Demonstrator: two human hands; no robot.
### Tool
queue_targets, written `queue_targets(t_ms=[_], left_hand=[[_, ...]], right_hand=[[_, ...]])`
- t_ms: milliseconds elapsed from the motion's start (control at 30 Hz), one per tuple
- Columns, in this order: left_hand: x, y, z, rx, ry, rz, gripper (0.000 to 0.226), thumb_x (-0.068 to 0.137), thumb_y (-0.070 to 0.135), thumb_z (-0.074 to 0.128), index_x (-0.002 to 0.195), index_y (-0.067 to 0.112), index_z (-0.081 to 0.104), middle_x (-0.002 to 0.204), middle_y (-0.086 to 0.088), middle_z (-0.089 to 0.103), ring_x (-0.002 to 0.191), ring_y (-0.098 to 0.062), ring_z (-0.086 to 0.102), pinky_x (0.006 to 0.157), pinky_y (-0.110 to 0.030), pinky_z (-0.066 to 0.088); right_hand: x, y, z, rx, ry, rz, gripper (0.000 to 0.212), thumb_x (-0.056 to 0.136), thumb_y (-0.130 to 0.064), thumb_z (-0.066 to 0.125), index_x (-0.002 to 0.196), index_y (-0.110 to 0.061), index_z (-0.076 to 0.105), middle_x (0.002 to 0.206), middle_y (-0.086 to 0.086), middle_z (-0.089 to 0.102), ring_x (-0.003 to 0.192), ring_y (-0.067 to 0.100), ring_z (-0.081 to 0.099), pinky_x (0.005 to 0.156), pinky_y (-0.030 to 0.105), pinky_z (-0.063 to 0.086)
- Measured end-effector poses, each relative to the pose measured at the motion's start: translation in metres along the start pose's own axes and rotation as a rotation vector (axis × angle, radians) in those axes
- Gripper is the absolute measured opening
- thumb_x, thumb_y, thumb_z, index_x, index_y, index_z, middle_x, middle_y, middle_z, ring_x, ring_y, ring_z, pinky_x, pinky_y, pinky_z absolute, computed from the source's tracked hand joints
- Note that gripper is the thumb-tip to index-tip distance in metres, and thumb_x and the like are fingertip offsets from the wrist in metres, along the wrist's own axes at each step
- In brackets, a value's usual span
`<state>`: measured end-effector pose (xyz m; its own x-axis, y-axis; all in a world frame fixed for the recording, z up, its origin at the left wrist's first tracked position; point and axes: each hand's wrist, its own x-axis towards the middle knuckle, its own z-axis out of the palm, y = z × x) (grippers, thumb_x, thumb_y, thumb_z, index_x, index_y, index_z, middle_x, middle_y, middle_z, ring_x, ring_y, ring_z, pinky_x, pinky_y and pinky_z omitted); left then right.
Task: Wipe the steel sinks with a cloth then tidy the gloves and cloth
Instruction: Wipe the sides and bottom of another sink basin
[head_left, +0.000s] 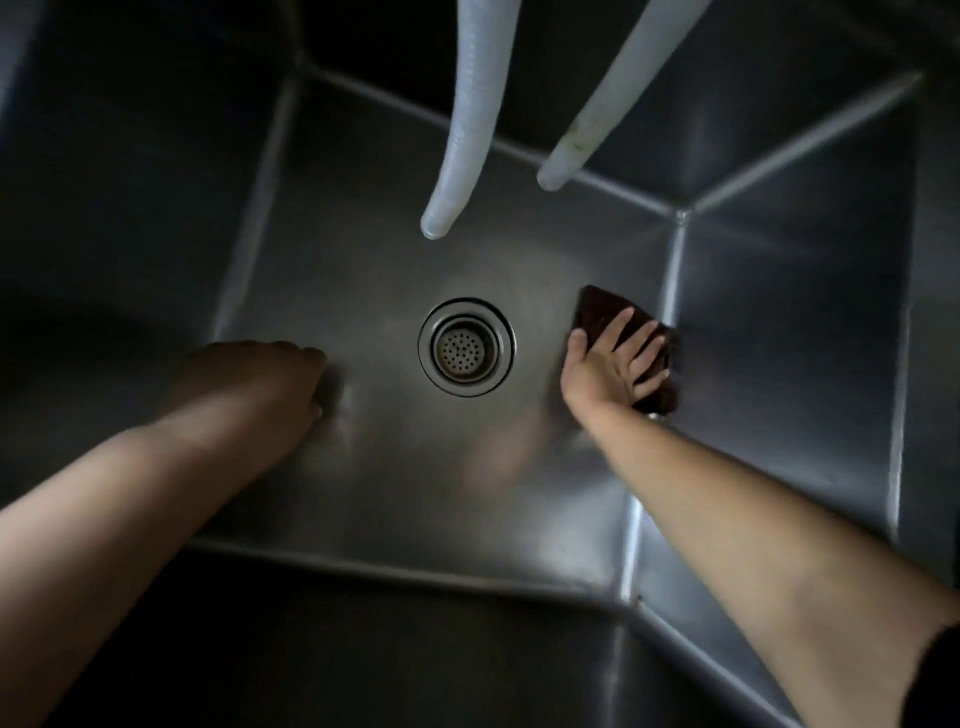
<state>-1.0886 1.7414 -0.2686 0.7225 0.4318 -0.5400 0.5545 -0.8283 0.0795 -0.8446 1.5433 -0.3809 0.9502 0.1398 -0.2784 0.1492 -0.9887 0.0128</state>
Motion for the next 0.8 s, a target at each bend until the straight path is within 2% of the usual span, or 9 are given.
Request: queue_targets(t_ms=[100,200,267,400,500,567,667,700,800], left_hand=[[0.003,-0.003,0.004,0.012,0.019,-0.015,0.028,0.087,0.045,0.049,0.110,0.029,0.051,0.115,0.007,0.059,0.103,-0.018,0.060,0.082,-0.030,0.049],[0.005,-0.002,0.010,0.001,0.025,-0.022,0.025,0.088,0.045,0.047,0.108,0.031,0.051,0.113,0.009,0.059,0.101,-0.015,0.059,0.074,-0.028,0.042],[0.005,-0.003,0.011,-0.005,0.038,-0.030,0.023,0.088,0.044,0.047,0.106,0.031,0.051,0.109,0.008,0.059,0.099,-0.015,0.059,0.069,-0.028,0.037],[0.002,0.000,0.007,0.047,0.077,-0.045,0.020,0.090,0.042,0.049,0.105,0.029,0.053,0.106,0.007,0.060,0.096,-0.015,0.060,0.066,-0.027,0.030],[0.000,0.001,0.003,0.094,0.034,-0.096,0.017,0.091,0.034,0.050,0.106,0.027,0.053,0.108,0.005,0.060,0.099,-0.017,0.060,0.068,-0.028,0.029],[0.000,0.001,0.002,0.113,-0.001,-0.129,0.016,0.092,0.030,0.050,0.107,0.025,0.054,0.110,0.003,0.060,0.102,-0.018,0.059,0.070,-0.029,0.027],[0.002,0.000,0.001,0.105,-0.042,-0.147,0.018,0.092,0.028,0.052,0.109,0.024,0.054,0.111,0.002,0.060,0.105,-0.020,0.058,0.071,-0.031,0.026],[0.003,0.000,0.001,0.088,-0.052,-0.149,0.021,0.090,0.029,0.055,0.110,0.023,0.053,0.112,0.001,0.060,0.105,-0.020,0.058,0.071,-0.031,0.026],[0.005,0.000,-0.001,0.057,-0.059,-0.147,0.026,0.089,0.028,0.056,0.114,0.022,0.053,0.116,0.001,0.059,0.107,-0.022,0.057,0.072,-0.031,0.025]], right_hand=[[0.048,-0.030,-0.015,0.028,0.040,0.026,0.068,0.096,-0.048,0.029,0.151,-0.017,0.002,0.158,0.015,-0.004,0.144,0.030,-0.009,0.111,0.057,-0.006],[0.086,-0.068,-0.032,0.082,0.022,0.093,0.067,0.096,-0.048,0.026,0.150,-0.017,0.000,0.157,0.015,-0.006,0.144,0.033,-0.011,0.110,0.059,-0.006],[0.098,-0.094,-0.035,0.117,0.001,0.068,0.068,0.096,-0.048,0.024,0.150,-0.016,-0.001,0.157,0.016,-0.008,0.143,0.034,-0.011,0.110,0.059,-0.006],[0.087,-0.137,-0.024,0.074,0.017,-0.065,0.070,0.094,-0.046,0.028,0.151,-0.014,0.003,0.157,0.015,-0.008,0.143,0.034,-0.011,0.109,0.058,-0.008],[0.067,-0.169,-0.014,0.056,0.007,-0.181,0.071,0.095,-0.048,0.033,0.151,-0.016,0.002,0.157,0.015,-0.006,0.143,0.035,-0.012,0.111,0.058,-0.008],[0.051,-0.191,-0.007,-0.007,0.076,-0.286,0.070,0.097,-0.047,0.030,0.151,-0.015,-0.002,0.157,0.018,-0.006,0.143,0.036,-0.008,0.112,0.059,-0.003],[0.028,-0.227,0.001,0.026,0.117,-0.492,0.067,0.097,-0.044,0.028,0.151,-0.013,0.003,0.157,0.019,-0.002,0.143,0.037,-0.004,0.108,0.052,-0.017],[0.023,-0.238,0.003,0.033,0.121,-0.530,0.067,0.097,-0.043,0.029,0.151,-0.014,0.004,0.157,0.020,-0.002,0.143,0.037,-0.004,0.108,0.051,-0.016],[0.014,-0.263,0.007,-0.035,0.083,-0.641,0.066,0.096,-0.046,0.025,0.151,-0.019,0.000,0.156,0.019,-0.009,0.143,0.035,-0.011,0.109,0.057,-0.012]])
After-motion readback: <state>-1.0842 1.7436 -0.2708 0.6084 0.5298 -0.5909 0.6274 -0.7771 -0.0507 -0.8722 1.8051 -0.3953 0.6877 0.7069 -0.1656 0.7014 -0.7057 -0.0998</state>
